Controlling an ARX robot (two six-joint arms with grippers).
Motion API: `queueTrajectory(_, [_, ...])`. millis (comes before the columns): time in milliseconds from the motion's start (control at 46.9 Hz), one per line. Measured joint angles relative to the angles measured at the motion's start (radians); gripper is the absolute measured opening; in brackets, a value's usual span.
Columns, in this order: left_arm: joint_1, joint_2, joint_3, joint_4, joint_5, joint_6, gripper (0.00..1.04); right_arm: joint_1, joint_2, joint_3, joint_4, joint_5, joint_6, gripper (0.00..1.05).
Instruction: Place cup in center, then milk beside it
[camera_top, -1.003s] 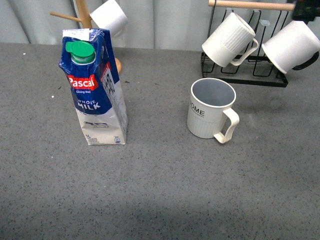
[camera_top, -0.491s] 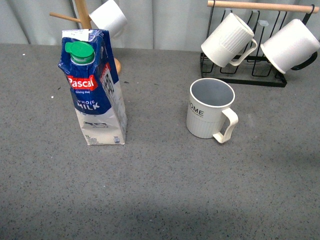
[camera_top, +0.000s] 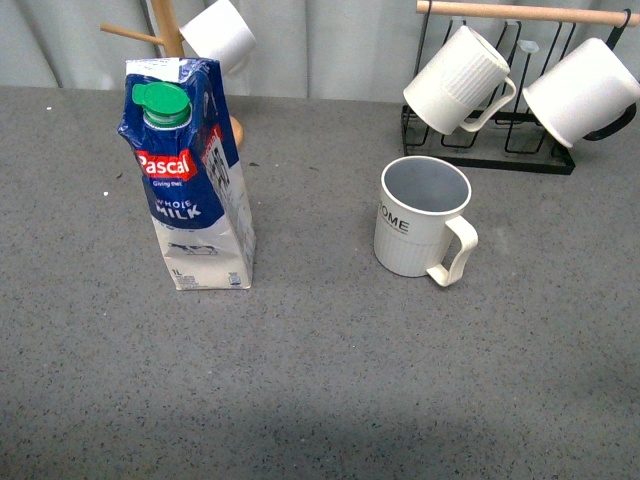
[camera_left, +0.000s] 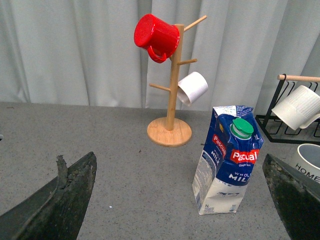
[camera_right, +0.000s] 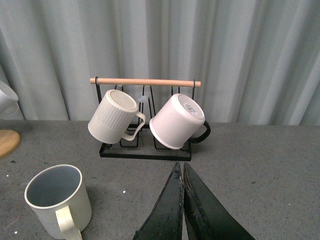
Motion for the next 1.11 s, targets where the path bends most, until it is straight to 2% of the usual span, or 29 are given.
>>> queueTrajectory(725, [0.0, 0.0, 0.0, 0.0, 0.0, 0.0, 0.98, 0.0, -0.484, -0.06, -0.409, -0.001, 0.0, 0.01])
queueTrajectory(1109, [0.0, 0.0, 0.0, 0.0, 0.0, 0.0, 0.98, 0.0, -0.655, -0.061, -0.571, -0.001, 0.0, 0.01])
